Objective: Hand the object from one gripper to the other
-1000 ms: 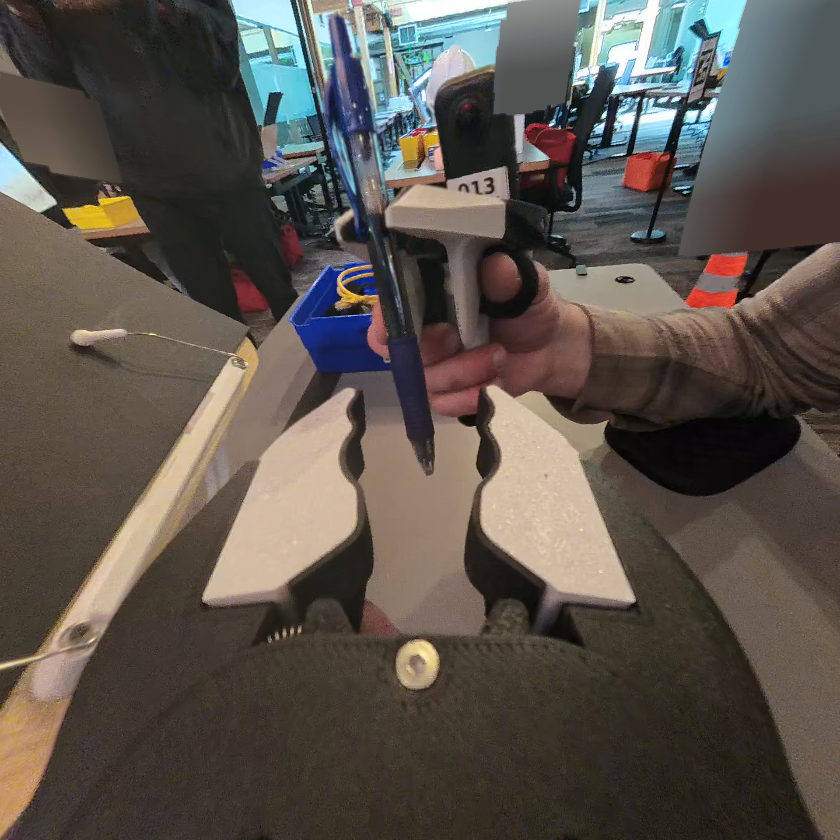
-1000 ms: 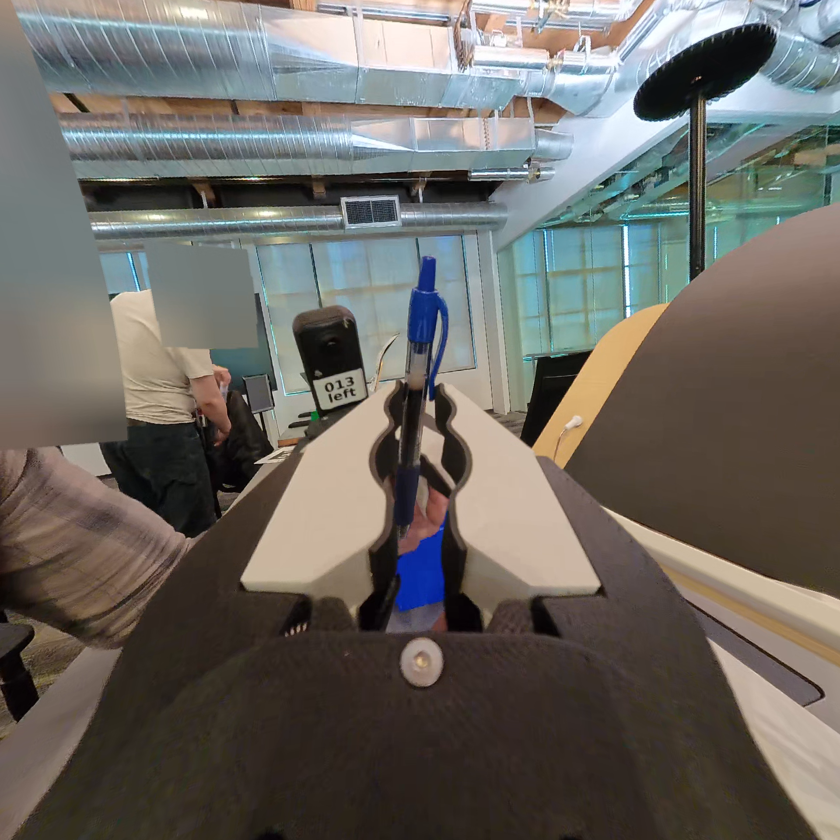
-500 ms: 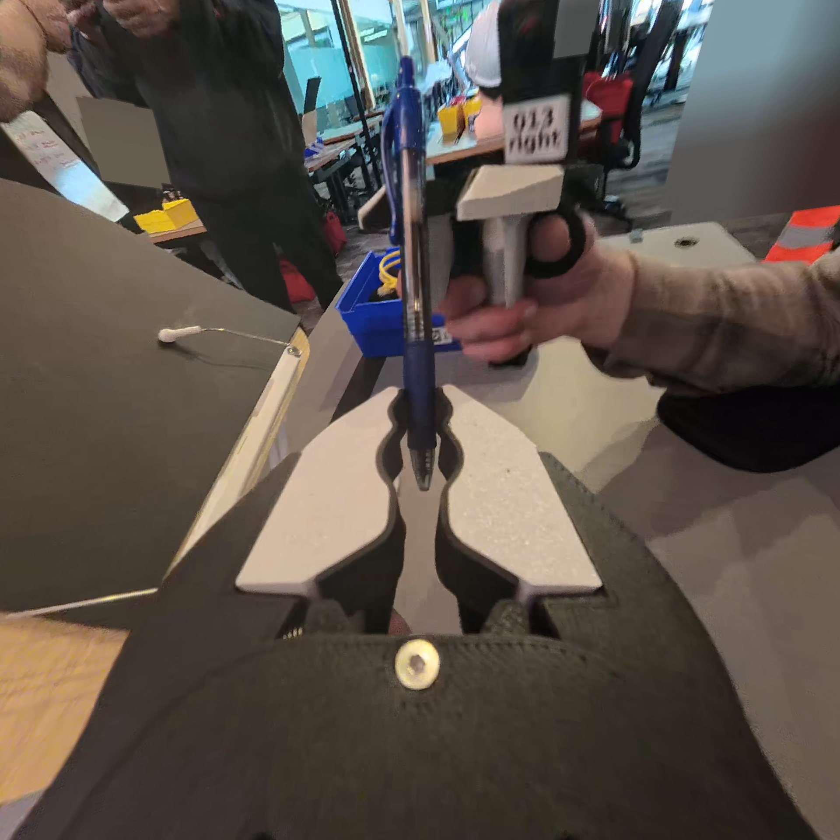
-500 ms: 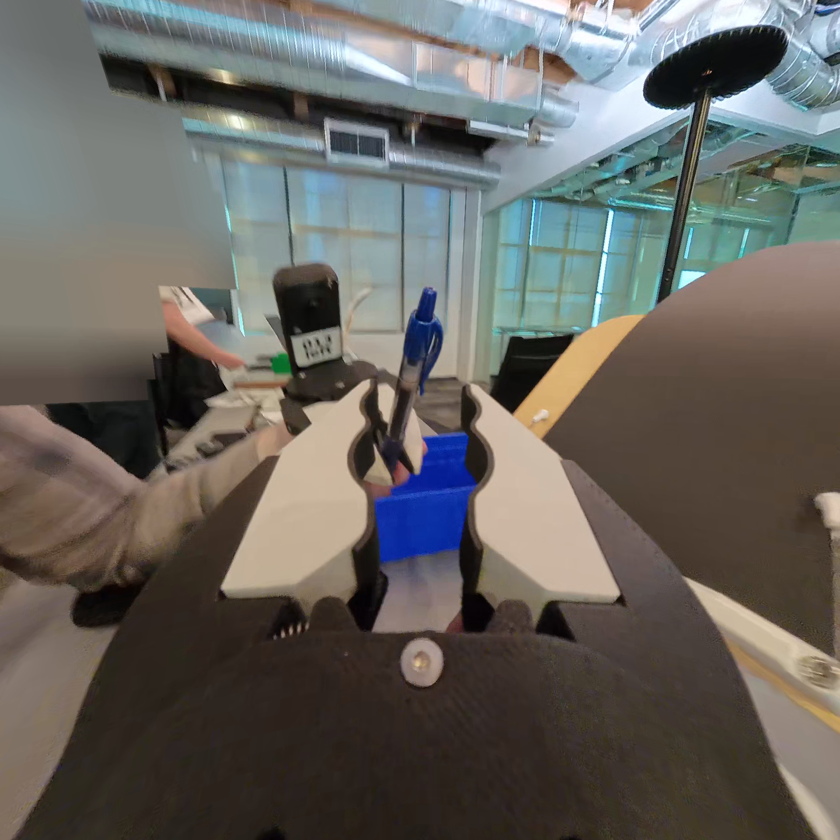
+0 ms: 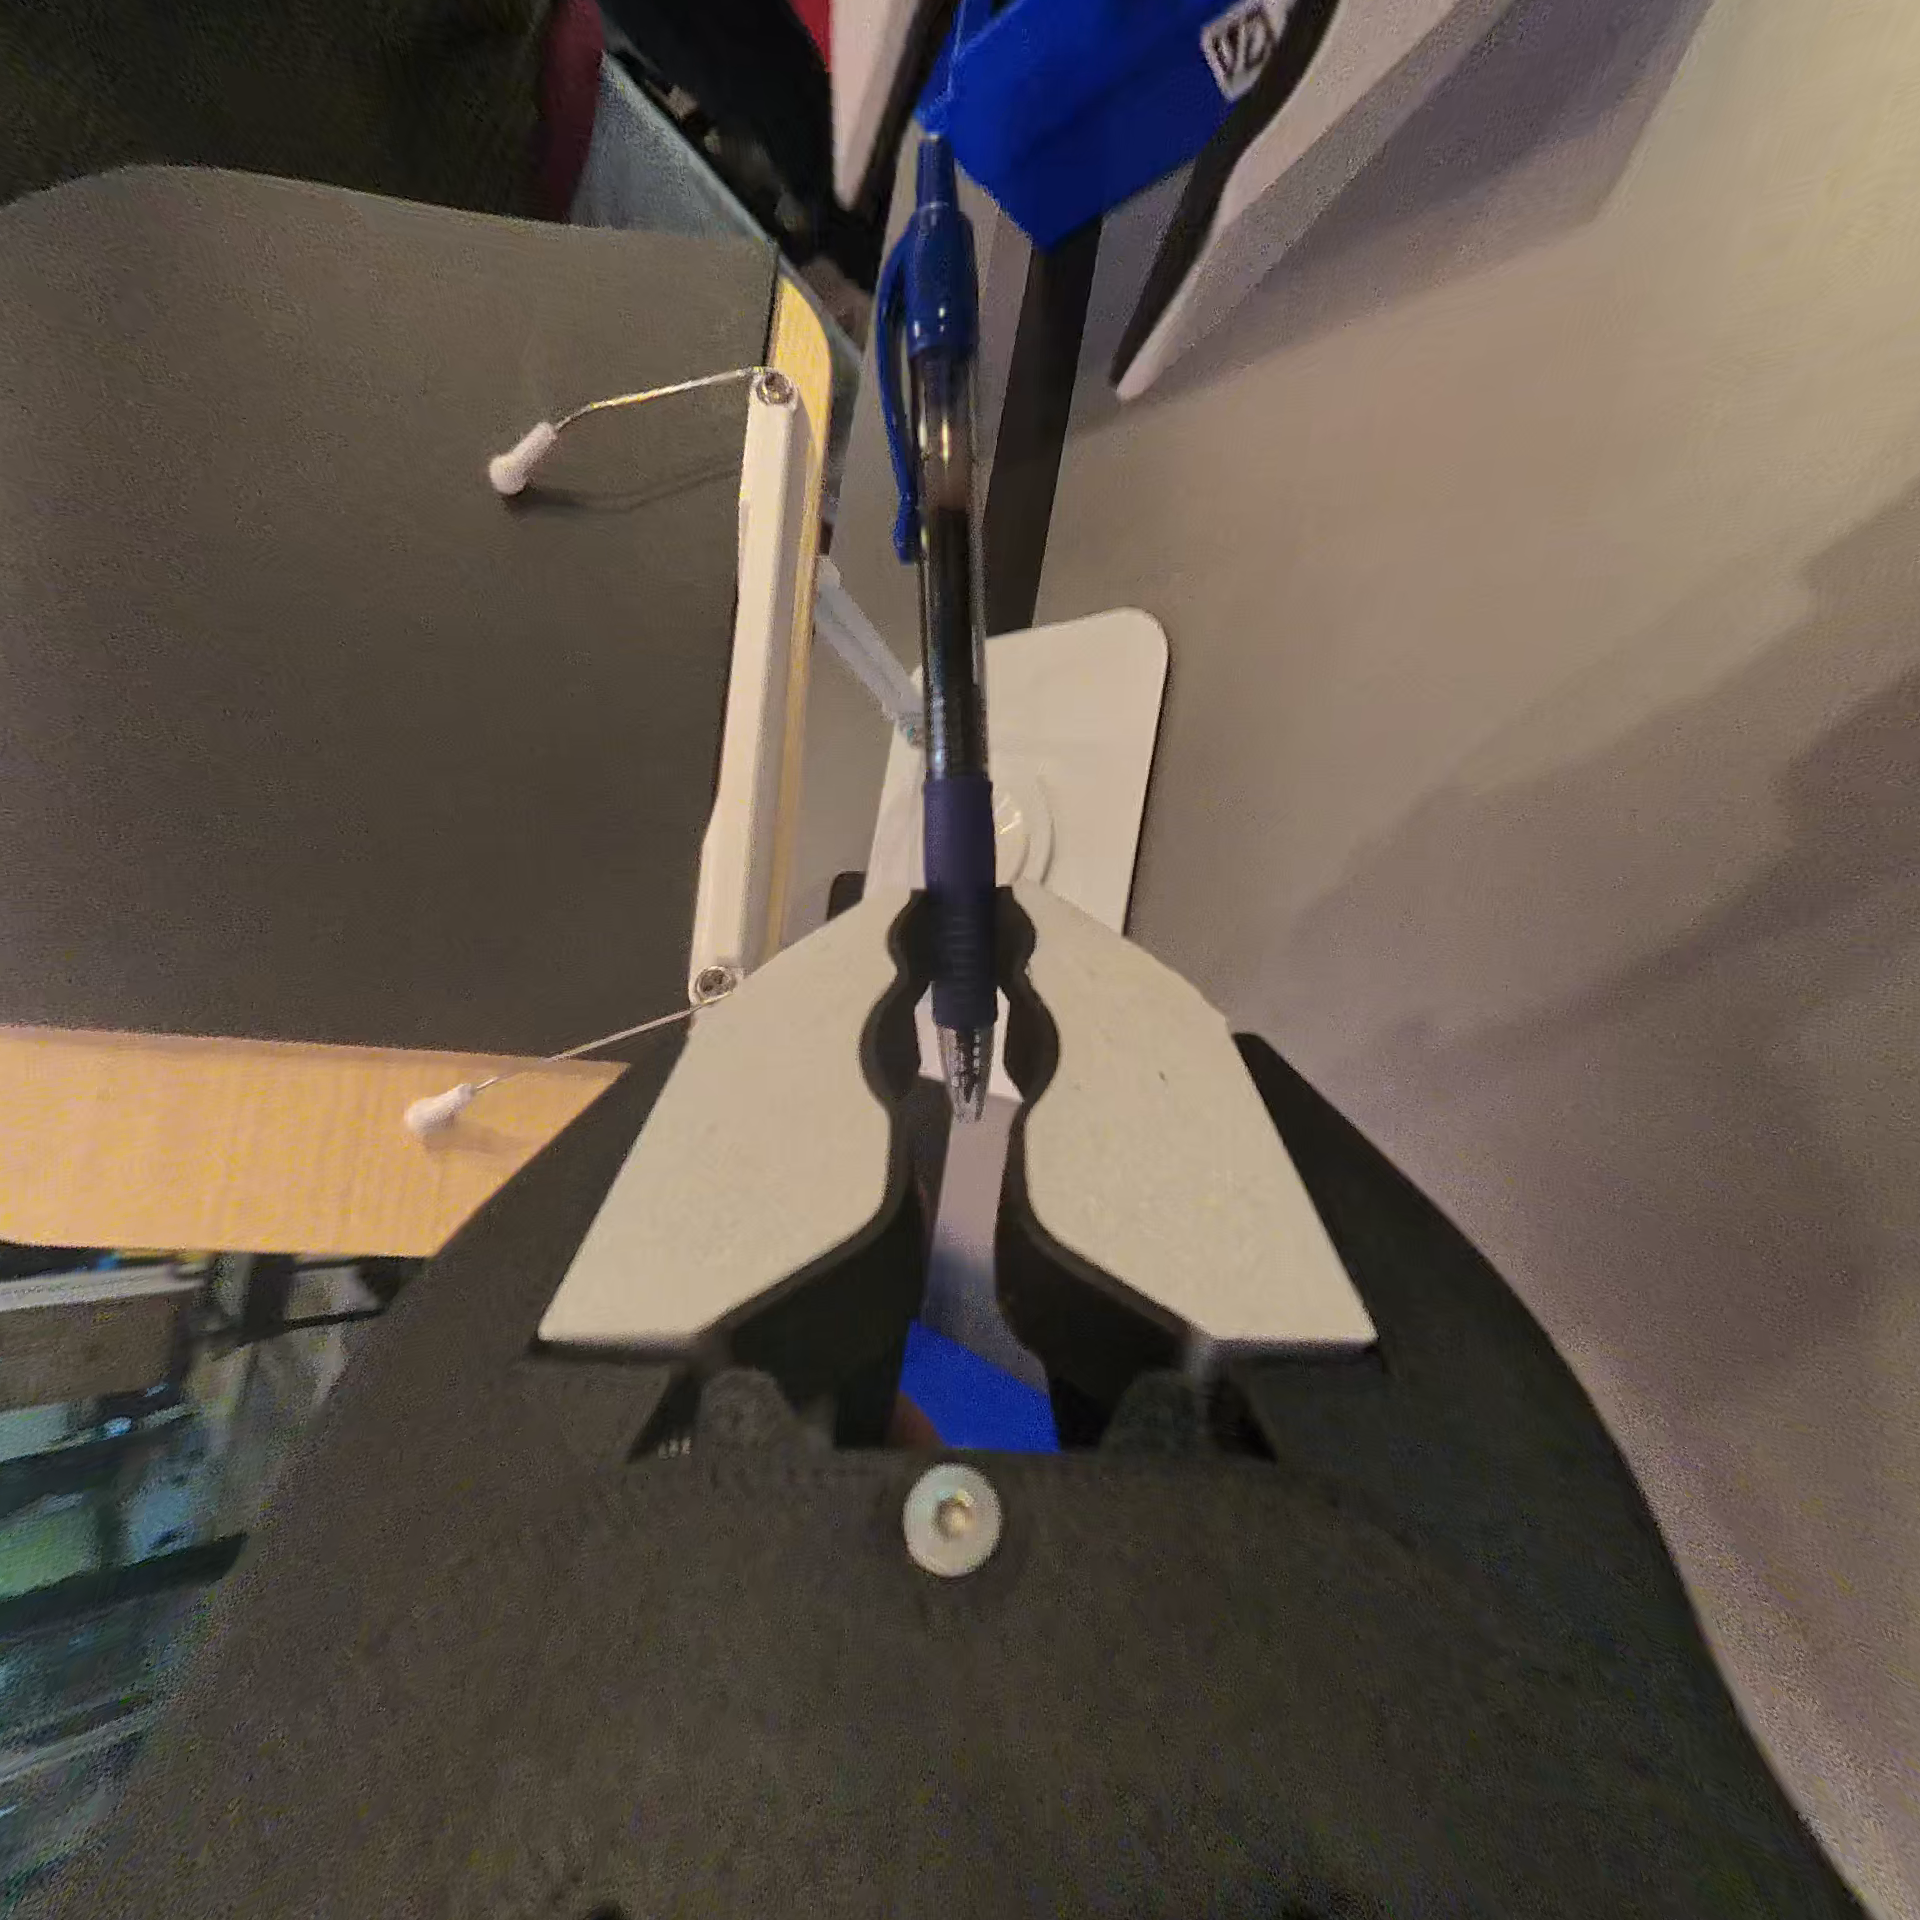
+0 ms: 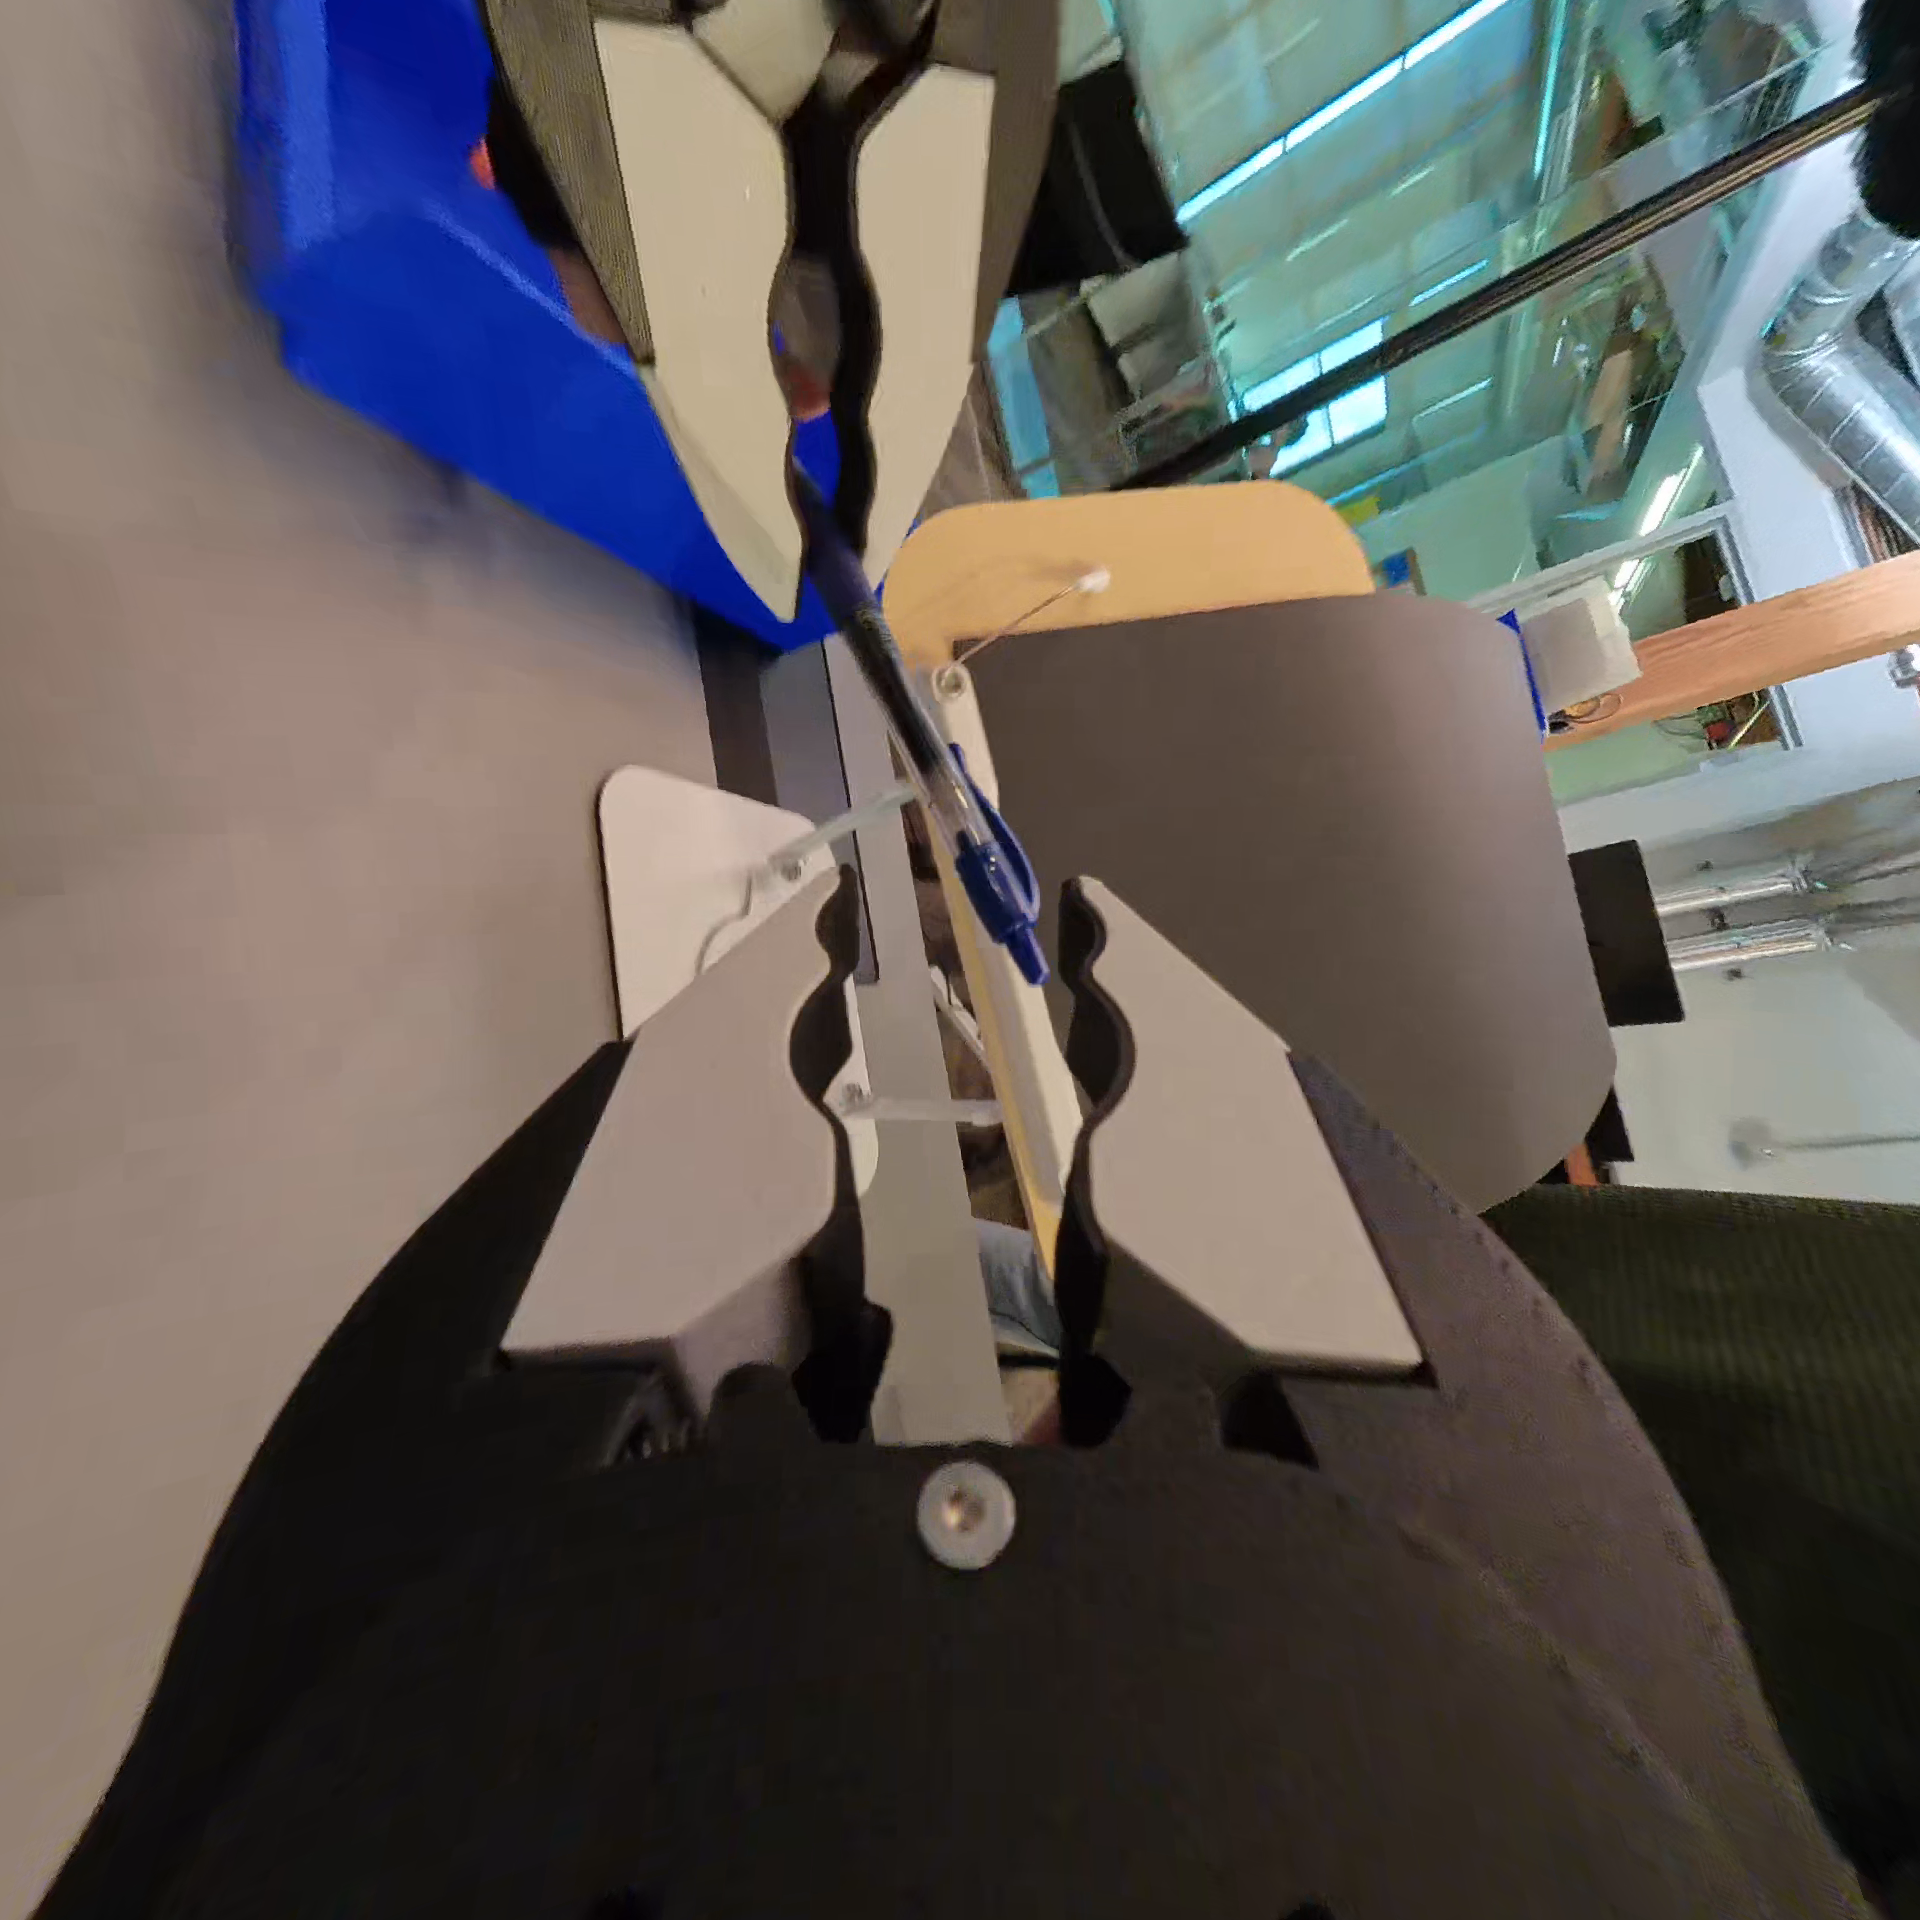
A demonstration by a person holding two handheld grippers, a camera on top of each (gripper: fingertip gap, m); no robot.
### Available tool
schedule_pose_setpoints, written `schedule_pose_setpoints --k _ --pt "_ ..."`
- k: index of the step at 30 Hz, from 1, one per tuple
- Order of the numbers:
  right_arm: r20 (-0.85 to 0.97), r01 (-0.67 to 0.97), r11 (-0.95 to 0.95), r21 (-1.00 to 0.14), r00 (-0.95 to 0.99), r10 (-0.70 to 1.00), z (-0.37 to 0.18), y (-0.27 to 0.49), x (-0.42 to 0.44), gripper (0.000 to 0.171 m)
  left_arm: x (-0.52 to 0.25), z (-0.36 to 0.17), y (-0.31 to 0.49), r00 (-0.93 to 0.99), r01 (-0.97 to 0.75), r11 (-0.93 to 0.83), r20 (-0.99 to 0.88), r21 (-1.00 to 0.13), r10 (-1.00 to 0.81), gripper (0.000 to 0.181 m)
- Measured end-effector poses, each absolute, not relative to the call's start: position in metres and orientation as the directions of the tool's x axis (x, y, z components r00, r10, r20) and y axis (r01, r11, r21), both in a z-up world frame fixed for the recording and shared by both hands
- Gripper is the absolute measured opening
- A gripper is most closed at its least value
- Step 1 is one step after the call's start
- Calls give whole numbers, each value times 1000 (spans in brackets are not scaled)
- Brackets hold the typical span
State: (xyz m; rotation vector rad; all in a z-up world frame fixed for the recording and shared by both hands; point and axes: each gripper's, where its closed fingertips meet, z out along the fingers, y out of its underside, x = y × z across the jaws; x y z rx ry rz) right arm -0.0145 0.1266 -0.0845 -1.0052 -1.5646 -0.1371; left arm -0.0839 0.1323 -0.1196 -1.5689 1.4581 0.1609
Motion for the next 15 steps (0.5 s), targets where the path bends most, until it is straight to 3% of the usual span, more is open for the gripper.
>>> schedule_pose_setpoints --k 3,6,9,15 --pt "892 705 622 -341 34 451 -96 133 -21 36 -83 -124 130 241 -873 159 -691 -461 -681 11" --pt "932 753 627 -199 -51 358 -111 140 -25 35 -78 -129 127 250 -874 131 -664 -468 -704 11" --pt "975 791 606 -86 -58 213 -110 158 -26 18 -73 -130 123 281 -850 106 -613 -517 -739 11" --pt "995 774 630 -64 1 100 -104 167 -32 8 -78 -117 128 351 -806 90 -595 -585 -723 12"
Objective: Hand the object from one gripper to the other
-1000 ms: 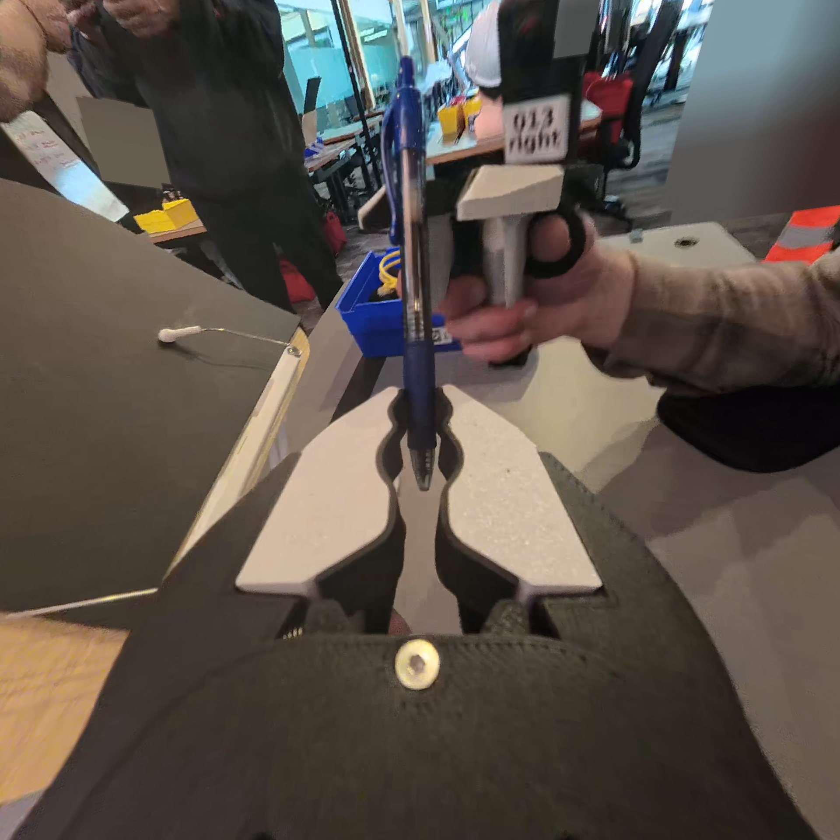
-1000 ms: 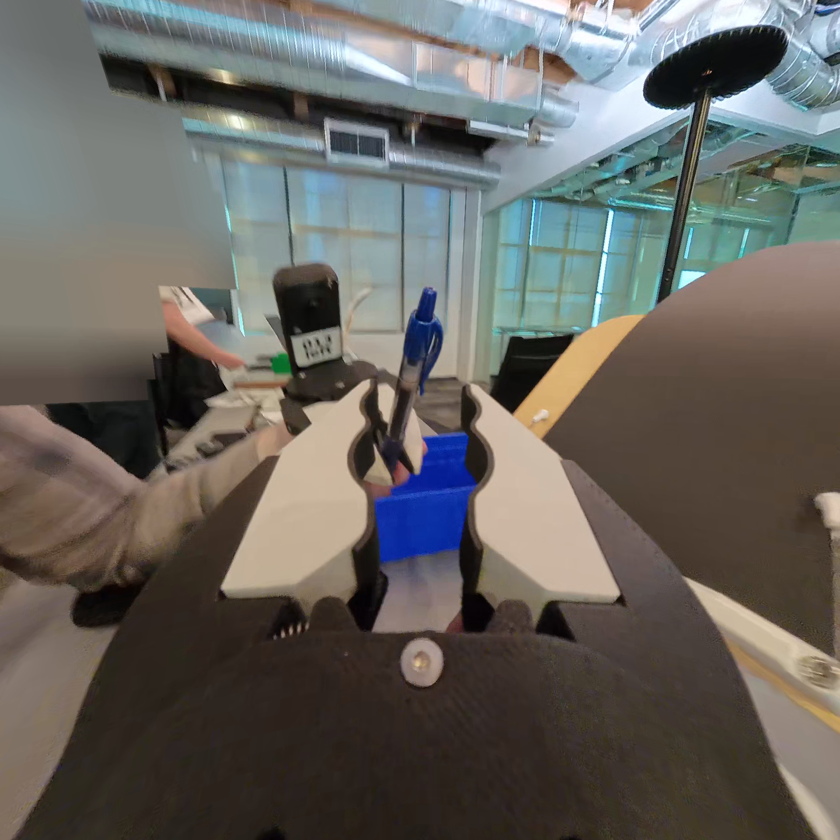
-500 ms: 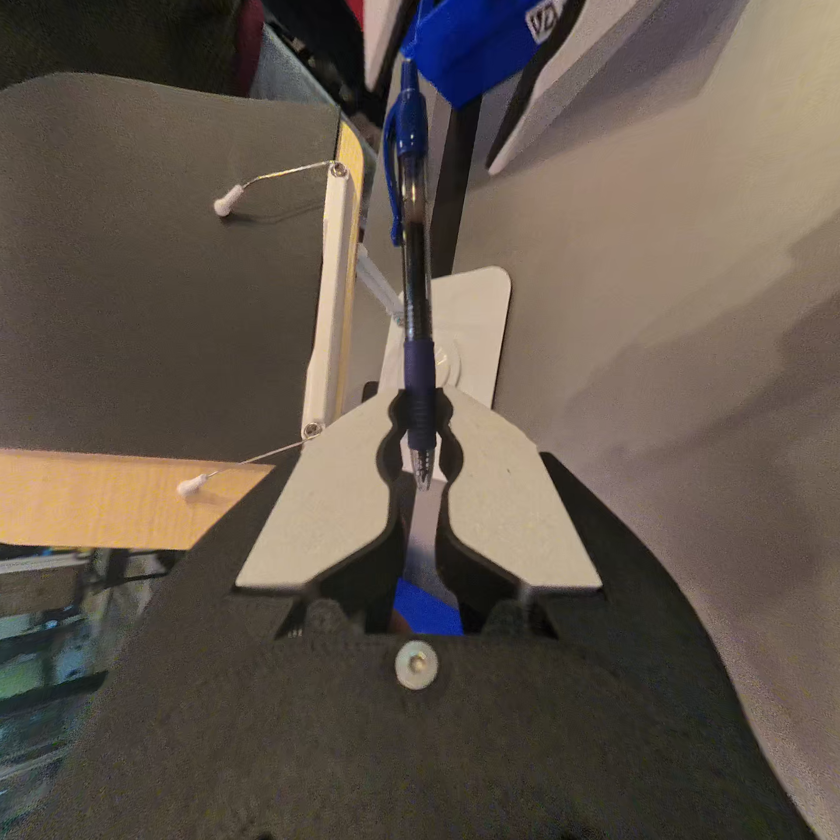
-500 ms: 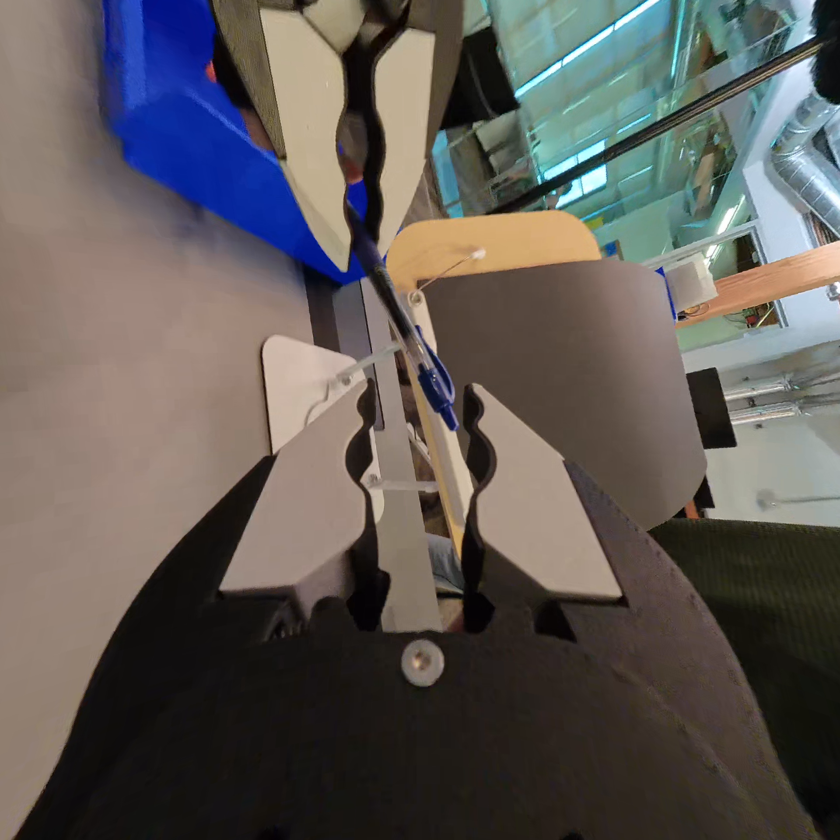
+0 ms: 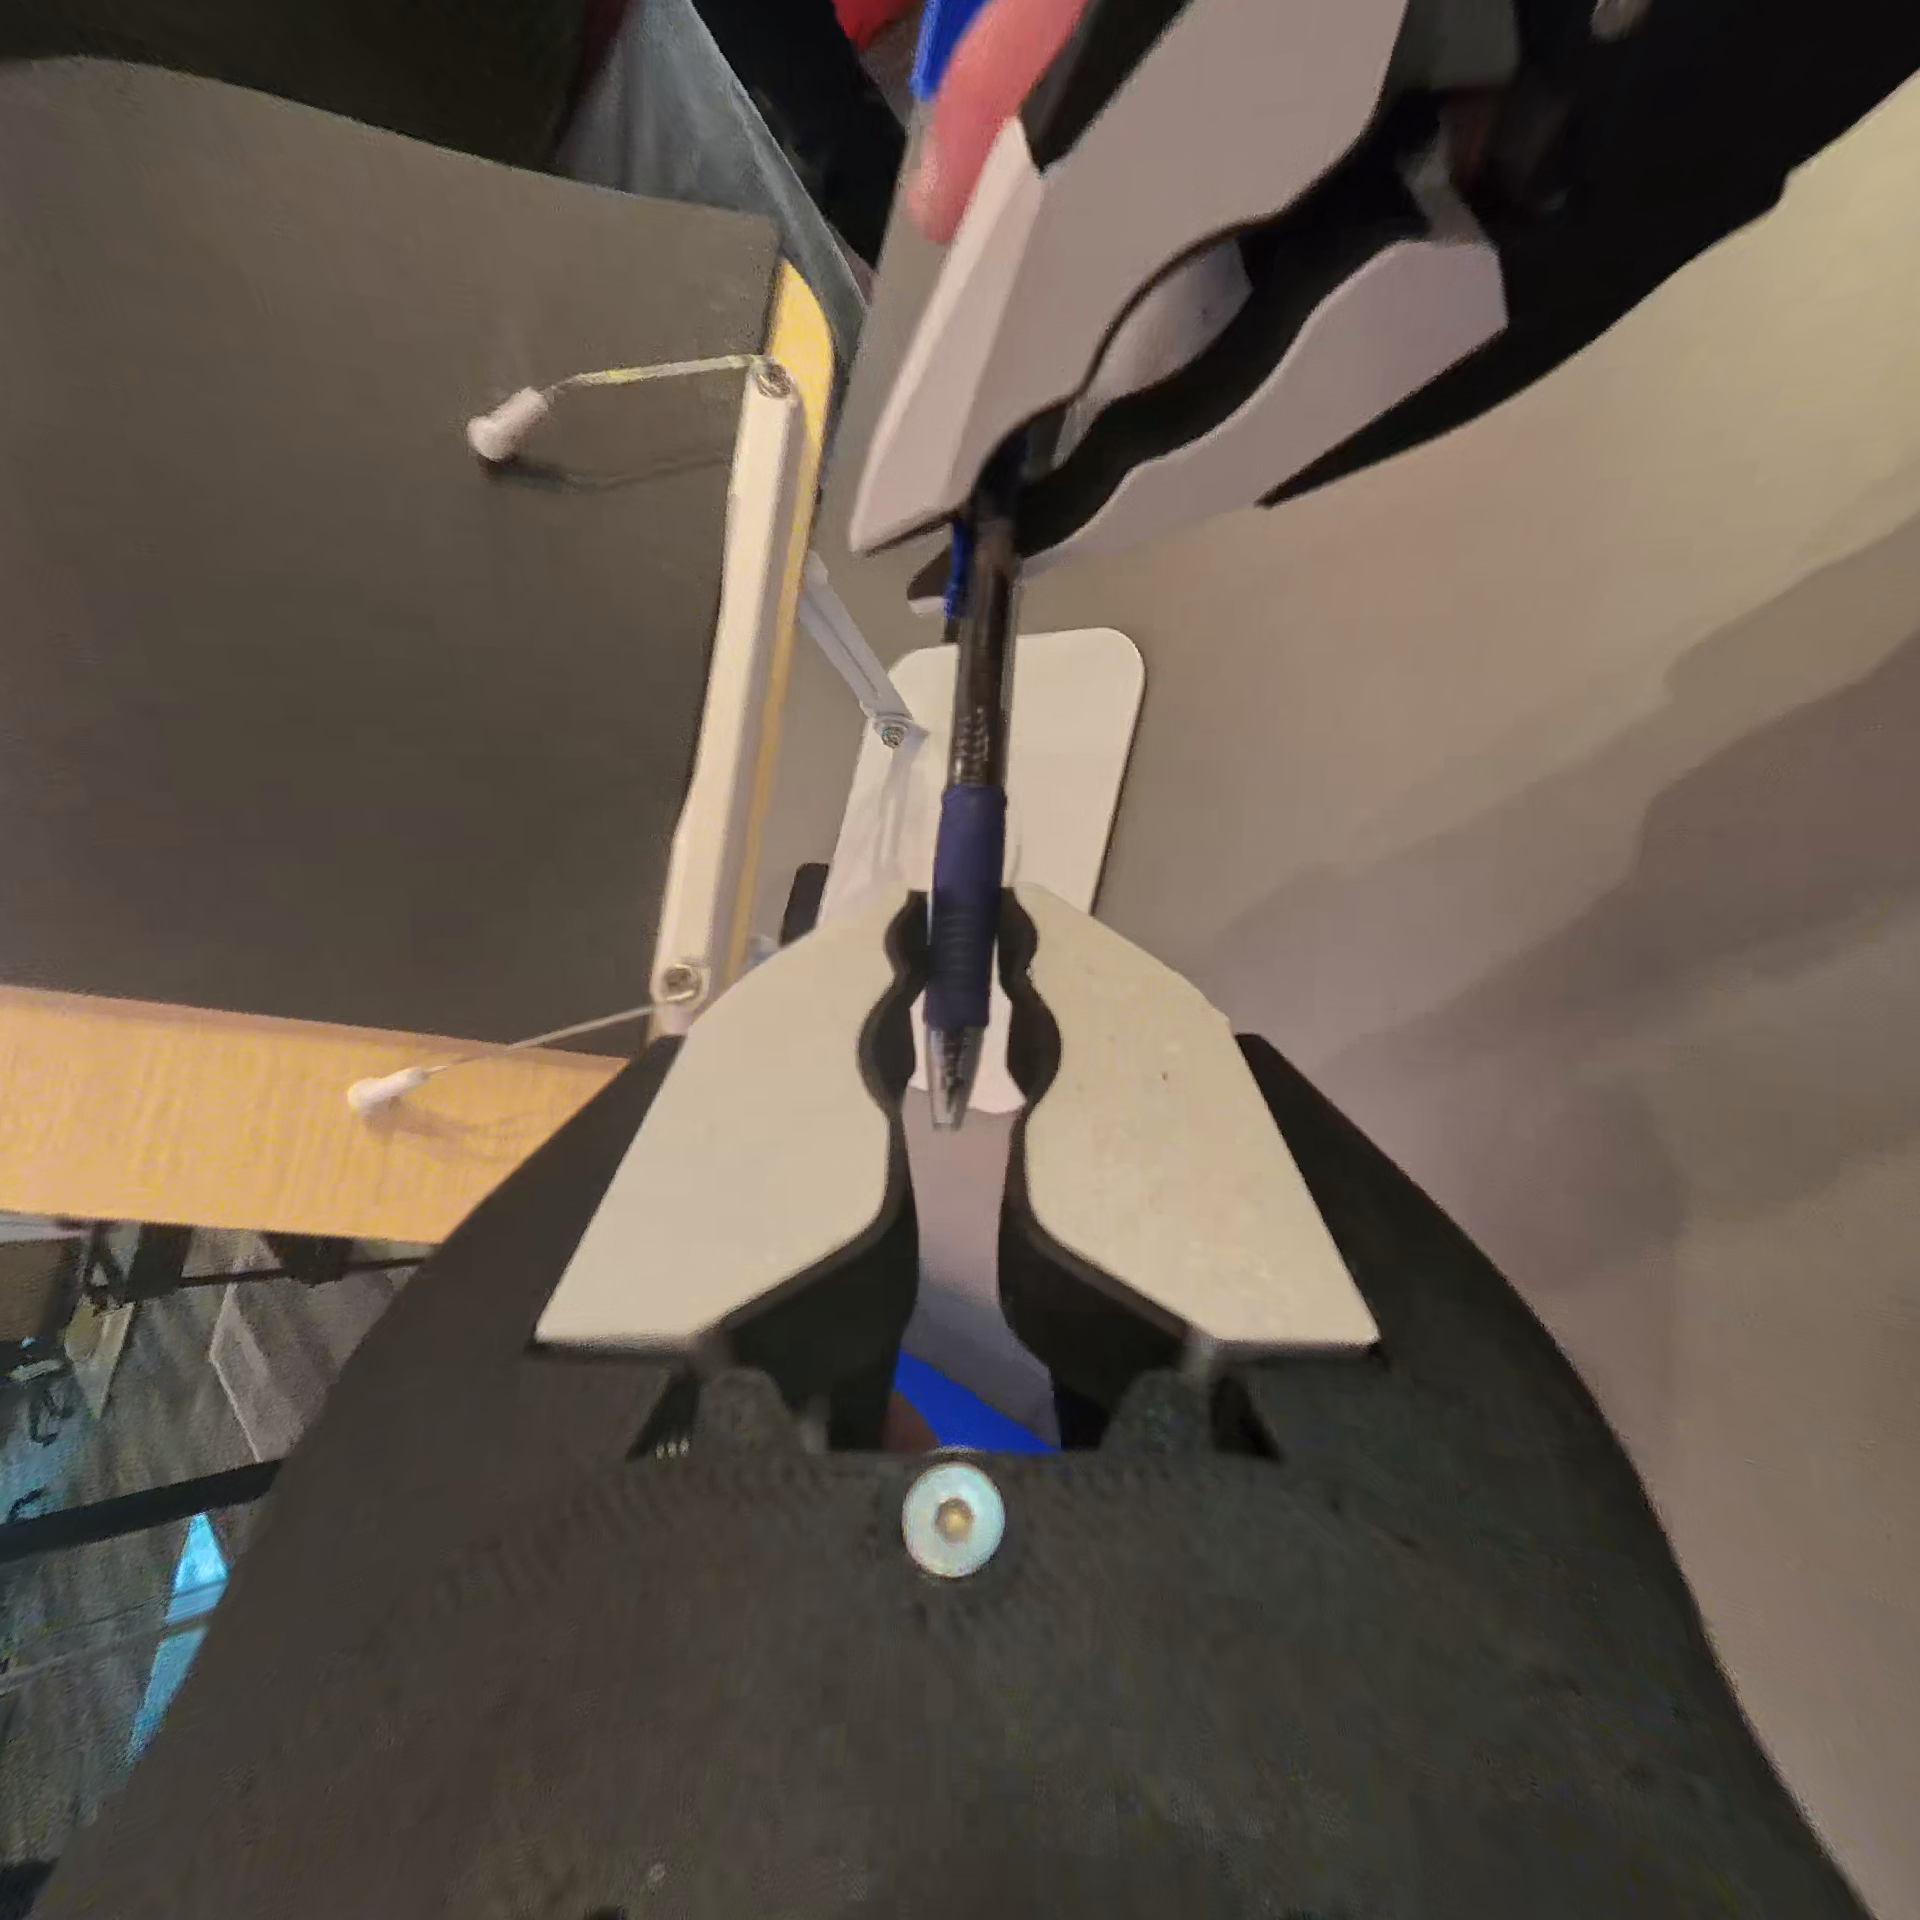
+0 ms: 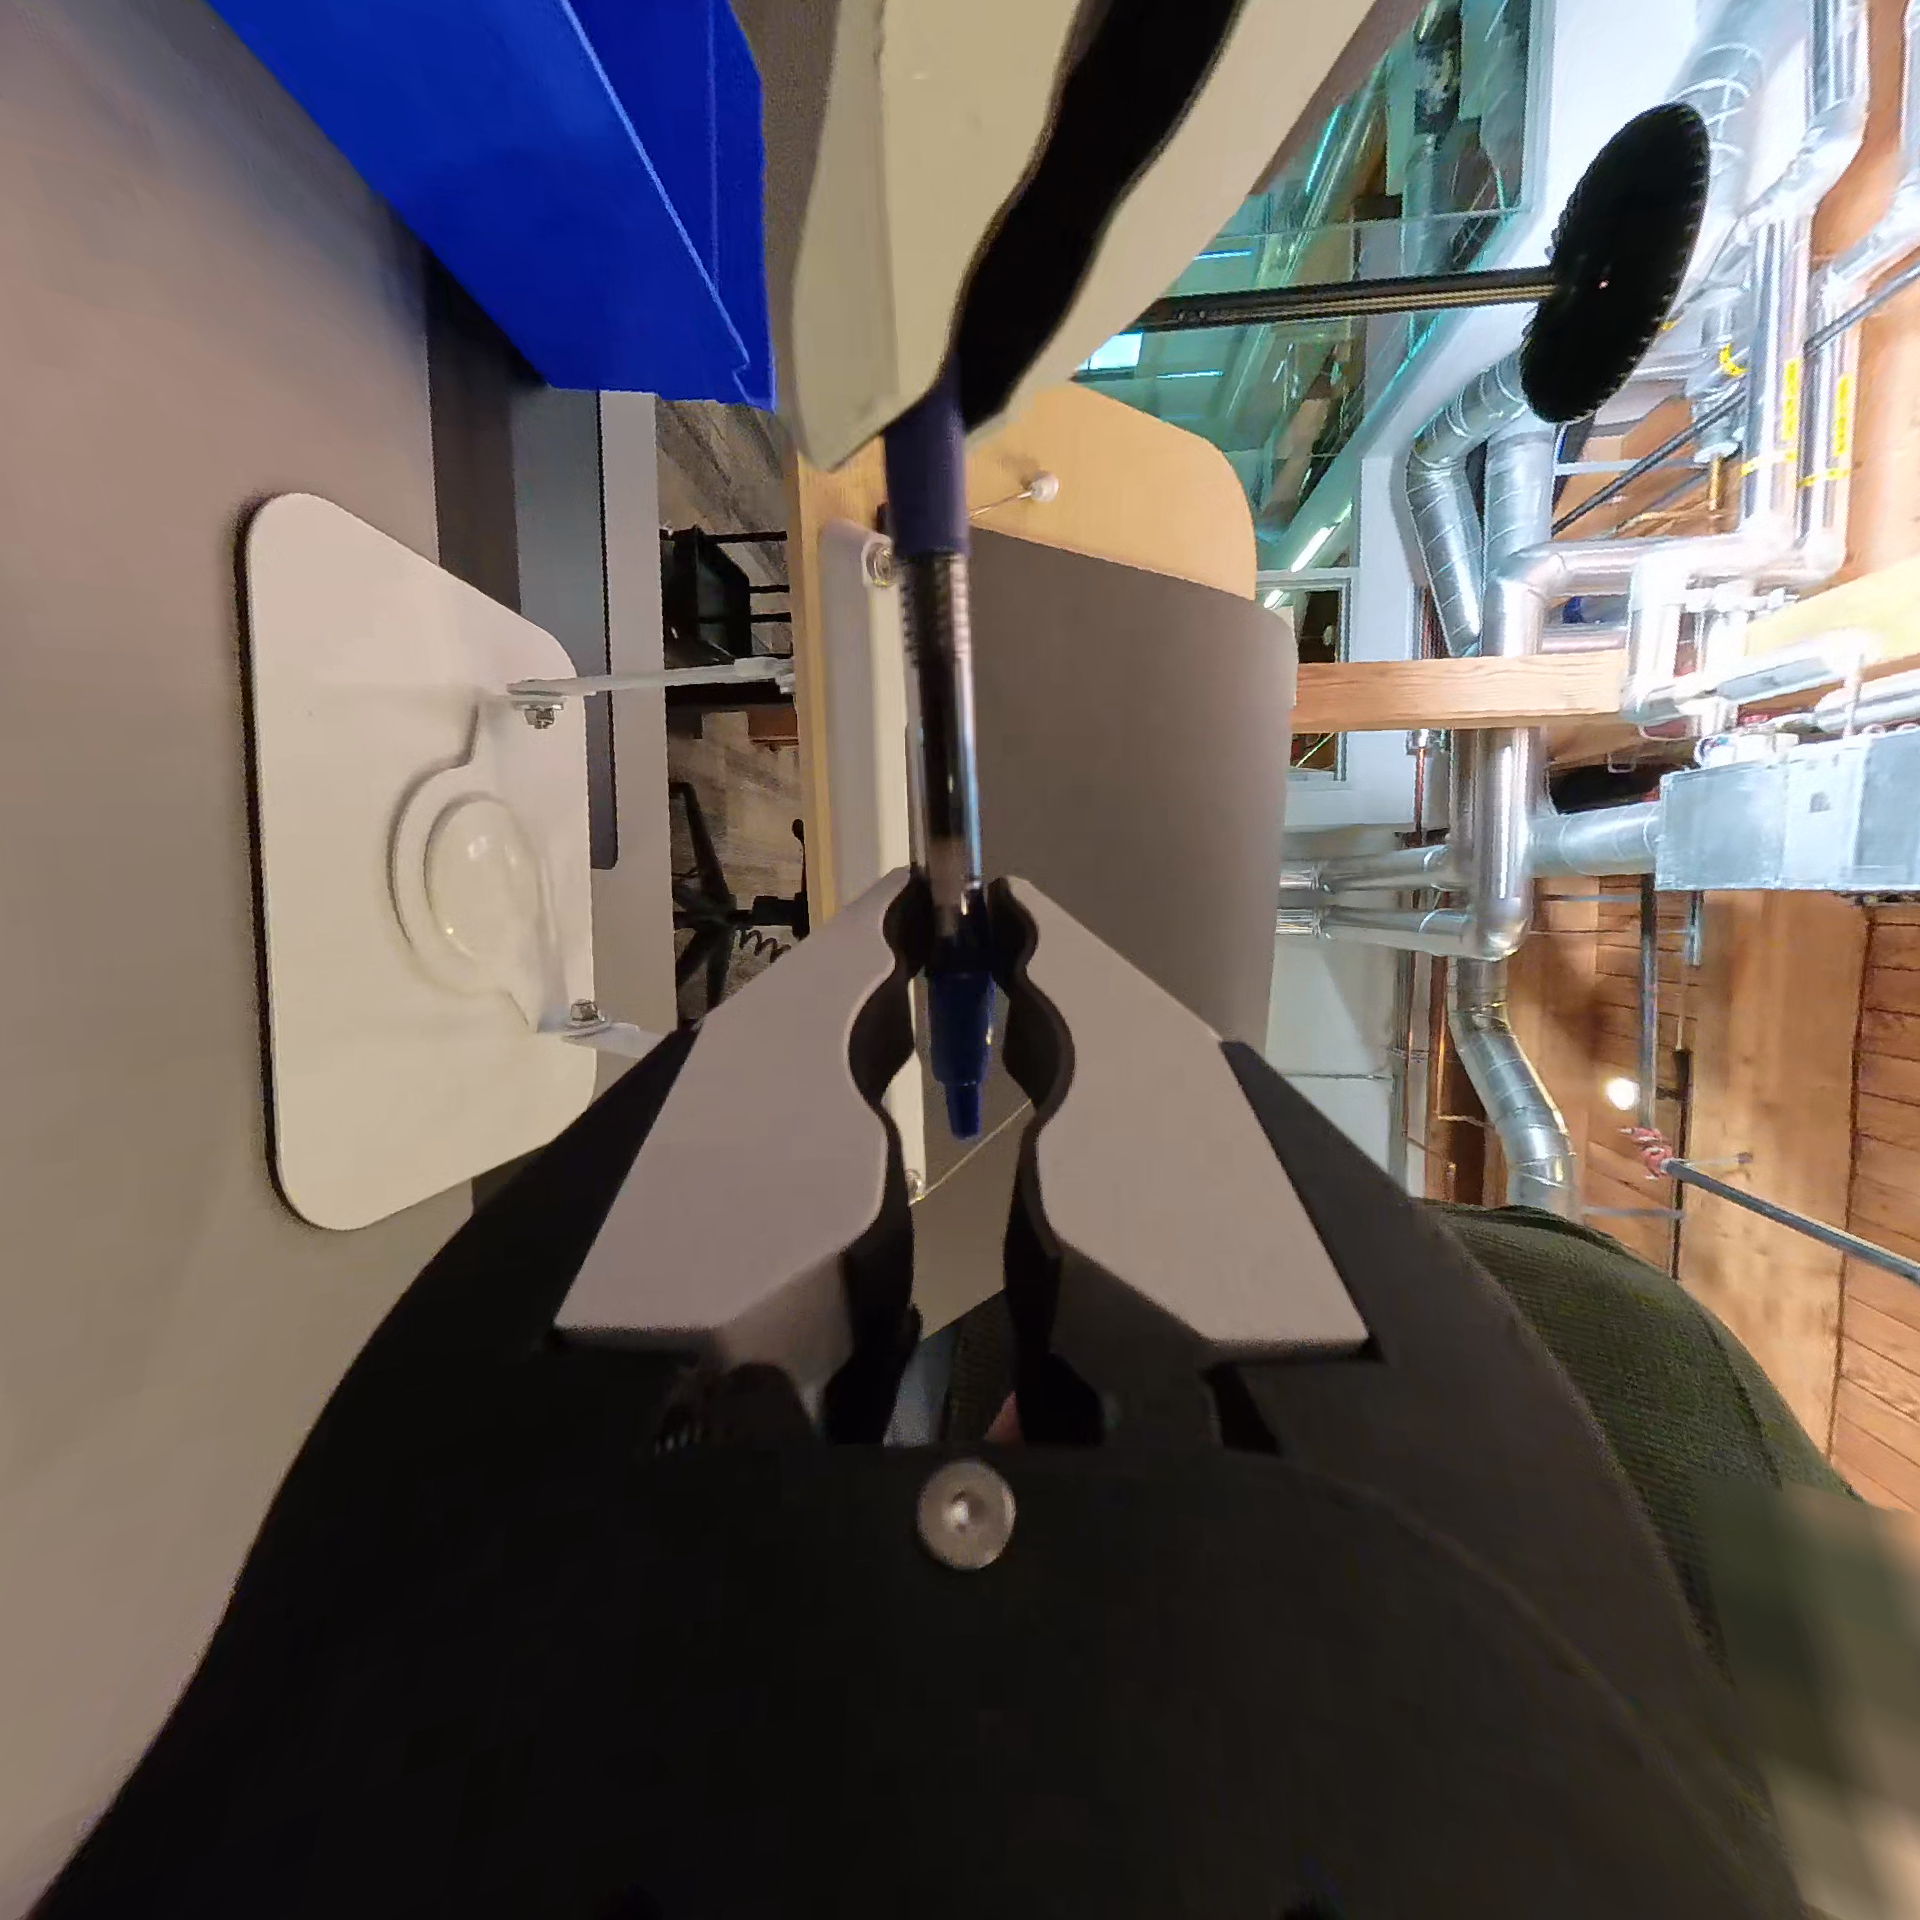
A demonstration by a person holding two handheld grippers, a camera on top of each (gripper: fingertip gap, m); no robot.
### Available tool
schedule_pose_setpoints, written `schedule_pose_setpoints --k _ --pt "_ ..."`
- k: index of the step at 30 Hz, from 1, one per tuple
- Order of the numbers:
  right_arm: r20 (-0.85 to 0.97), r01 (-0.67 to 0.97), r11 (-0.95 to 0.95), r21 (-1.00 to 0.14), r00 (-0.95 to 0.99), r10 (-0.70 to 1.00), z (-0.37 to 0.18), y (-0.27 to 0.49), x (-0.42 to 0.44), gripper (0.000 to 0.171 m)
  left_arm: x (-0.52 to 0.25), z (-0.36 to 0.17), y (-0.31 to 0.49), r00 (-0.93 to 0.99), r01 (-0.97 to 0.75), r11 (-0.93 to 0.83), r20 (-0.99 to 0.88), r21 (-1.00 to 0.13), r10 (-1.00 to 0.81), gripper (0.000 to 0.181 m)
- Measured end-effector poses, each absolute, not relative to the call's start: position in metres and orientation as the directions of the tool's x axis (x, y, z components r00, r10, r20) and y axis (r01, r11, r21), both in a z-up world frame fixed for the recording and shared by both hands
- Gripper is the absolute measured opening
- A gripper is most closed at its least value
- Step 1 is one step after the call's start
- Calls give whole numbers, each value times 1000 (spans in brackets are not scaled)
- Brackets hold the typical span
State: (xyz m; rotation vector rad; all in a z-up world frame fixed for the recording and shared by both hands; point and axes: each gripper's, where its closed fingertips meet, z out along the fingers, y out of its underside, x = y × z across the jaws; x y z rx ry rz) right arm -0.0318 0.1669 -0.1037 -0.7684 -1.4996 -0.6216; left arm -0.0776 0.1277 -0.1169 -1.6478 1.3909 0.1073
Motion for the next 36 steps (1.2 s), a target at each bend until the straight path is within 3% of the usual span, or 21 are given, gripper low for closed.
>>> schedule_pose_setpoints --k 5,10,13,20,25,32,36 --pt "928 692 618 -373 257 271 -86 172 -28 5 -81 -77 128 444 -689 166 -592 -705 -673 51" --pt "693 437 547 -714 547 469 -59 178 -17 5 -78 -25 131 602 -341 243 -409 -908 -686 55" --pt "503 213 489 -846 624 598 -51 169 -26 5 -64 -17 128 591 -138 212 -252 -967 -766 55" --pt "343 37 414 -909 630 697 -63 152 -55 4 -25 -21 123 541 162 149 -39 -975 -840 44" --pt "313 4 402 -916 633 708 -67 147 -61 5 -28 -25 130 581 215 149 4 -965 -814 11" --pt "300 9 371 -929 608 735 -73 147 -65 6 -27 -30 132 623 134 194 -70 -972 -779 10" --pt "375 48 392 -919 417 828 -78 133 -69 26 -39 -27 135 639 64 212 -123 -975 -759 10"
